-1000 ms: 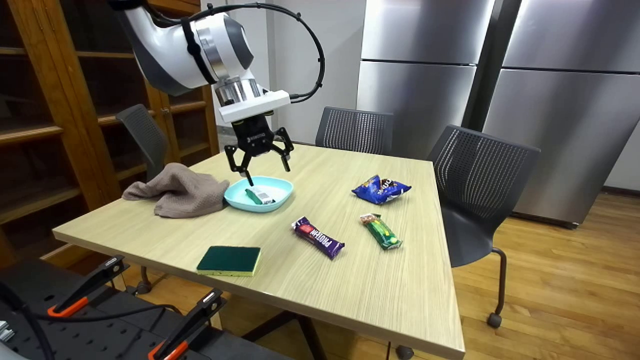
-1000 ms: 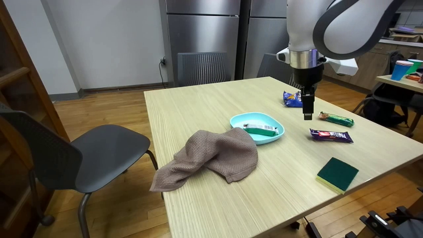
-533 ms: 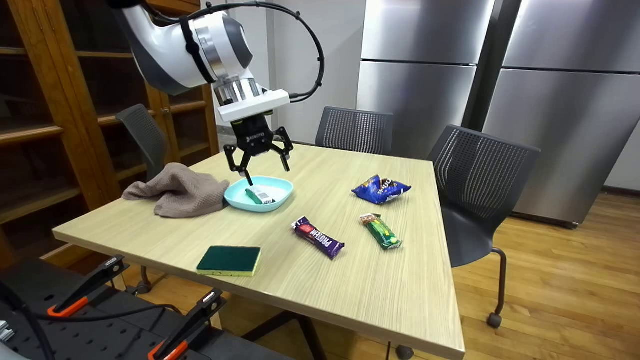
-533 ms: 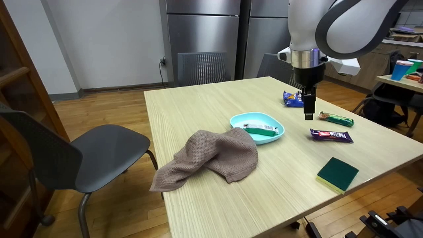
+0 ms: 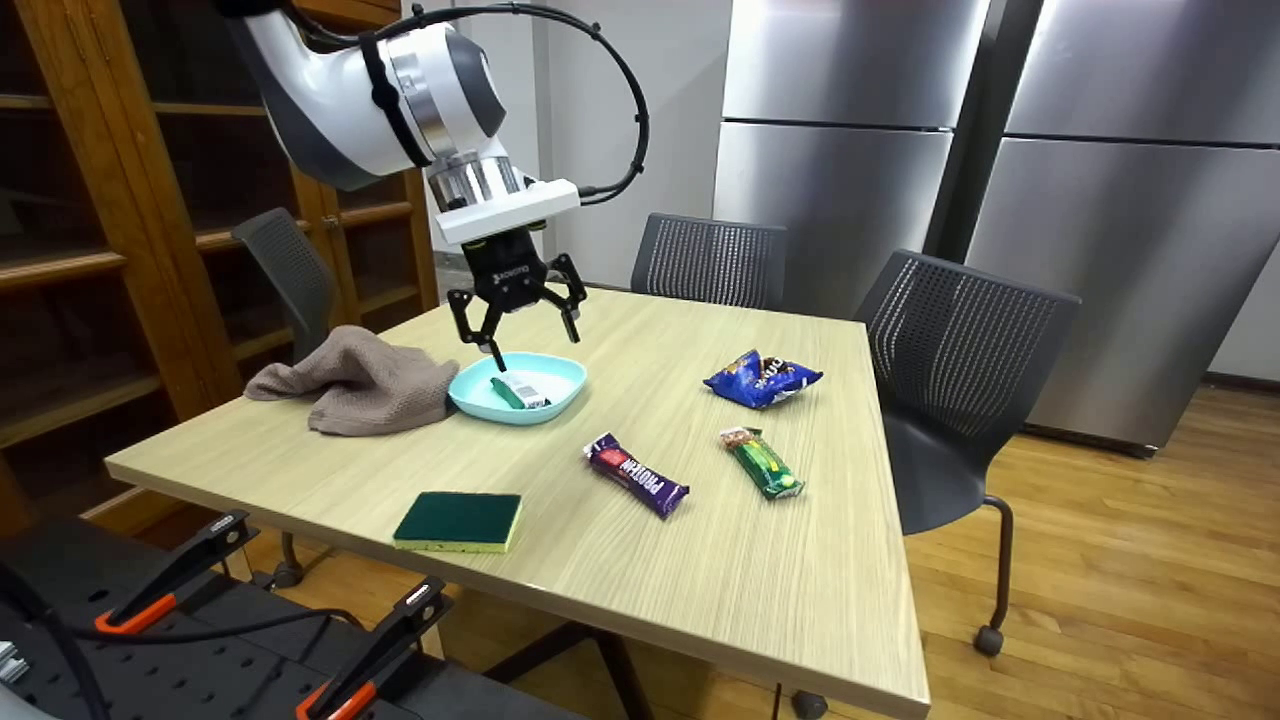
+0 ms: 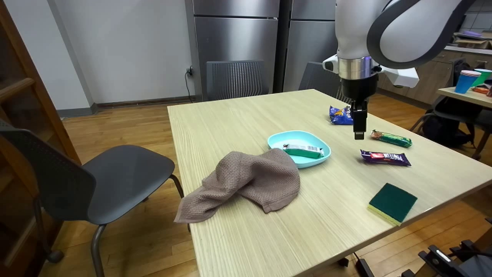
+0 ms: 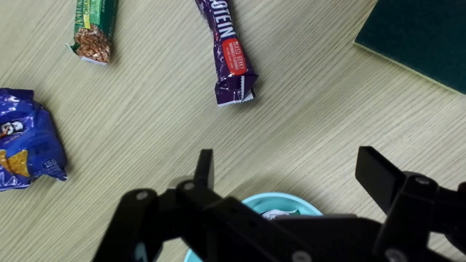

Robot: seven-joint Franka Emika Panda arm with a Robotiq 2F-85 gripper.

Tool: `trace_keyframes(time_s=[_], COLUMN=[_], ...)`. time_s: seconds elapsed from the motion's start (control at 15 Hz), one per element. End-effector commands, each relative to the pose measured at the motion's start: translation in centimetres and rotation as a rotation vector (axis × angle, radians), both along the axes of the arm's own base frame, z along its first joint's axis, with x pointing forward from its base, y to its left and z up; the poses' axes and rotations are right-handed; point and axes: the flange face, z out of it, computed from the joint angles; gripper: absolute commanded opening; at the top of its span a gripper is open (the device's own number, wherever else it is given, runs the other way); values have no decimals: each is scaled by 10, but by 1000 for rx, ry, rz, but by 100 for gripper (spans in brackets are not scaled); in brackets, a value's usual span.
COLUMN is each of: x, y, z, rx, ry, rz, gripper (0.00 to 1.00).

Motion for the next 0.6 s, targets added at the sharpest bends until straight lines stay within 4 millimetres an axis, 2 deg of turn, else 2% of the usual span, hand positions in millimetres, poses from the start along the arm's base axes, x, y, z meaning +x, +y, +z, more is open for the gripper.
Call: trace_keyframes(time_s=[0.0,0.27,0.53], x=[-3,-6,-9], y=[-3,-31,-75], z=[5,-2,-14], rx=[50,123,184], ry=[-22,-47,-18], rz=[114,205,184], gripper=[100,100,100])
